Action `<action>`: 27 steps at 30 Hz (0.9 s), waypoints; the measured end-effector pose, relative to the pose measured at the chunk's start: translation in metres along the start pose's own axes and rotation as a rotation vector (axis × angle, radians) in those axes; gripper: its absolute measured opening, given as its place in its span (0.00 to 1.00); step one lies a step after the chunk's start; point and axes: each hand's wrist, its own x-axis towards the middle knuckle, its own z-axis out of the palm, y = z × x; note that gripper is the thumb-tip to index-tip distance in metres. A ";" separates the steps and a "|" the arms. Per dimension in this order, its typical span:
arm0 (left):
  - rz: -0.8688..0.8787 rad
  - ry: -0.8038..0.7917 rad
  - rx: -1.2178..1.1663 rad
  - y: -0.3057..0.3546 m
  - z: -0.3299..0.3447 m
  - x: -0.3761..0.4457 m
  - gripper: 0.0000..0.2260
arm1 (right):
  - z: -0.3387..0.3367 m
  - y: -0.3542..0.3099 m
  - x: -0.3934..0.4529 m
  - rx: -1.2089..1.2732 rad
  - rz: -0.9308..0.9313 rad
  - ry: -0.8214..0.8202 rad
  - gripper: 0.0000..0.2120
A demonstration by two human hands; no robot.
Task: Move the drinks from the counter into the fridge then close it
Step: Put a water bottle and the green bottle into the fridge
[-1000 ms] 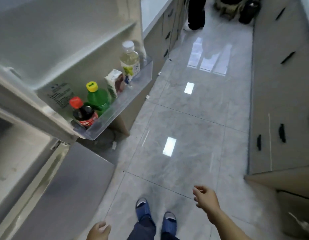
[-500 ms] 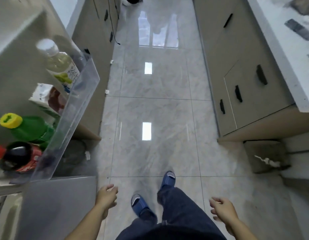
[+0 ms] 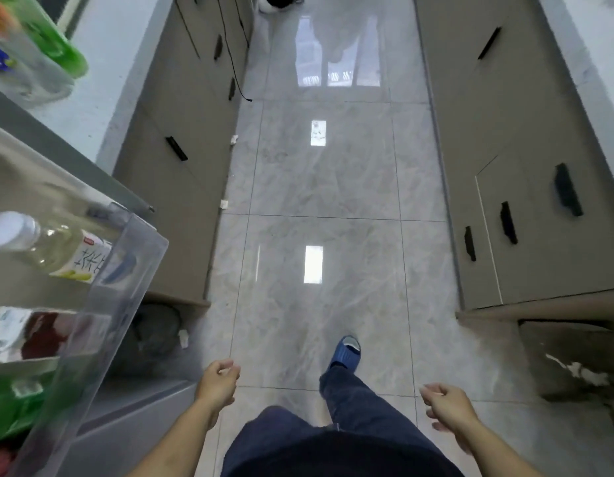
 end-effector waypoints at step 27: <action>-0.151 0.182 -0.444 0.305 0.000 0.141 0.09 | 0.027 -0.549 0.141 -0.324 -0.464 -0.206 0.07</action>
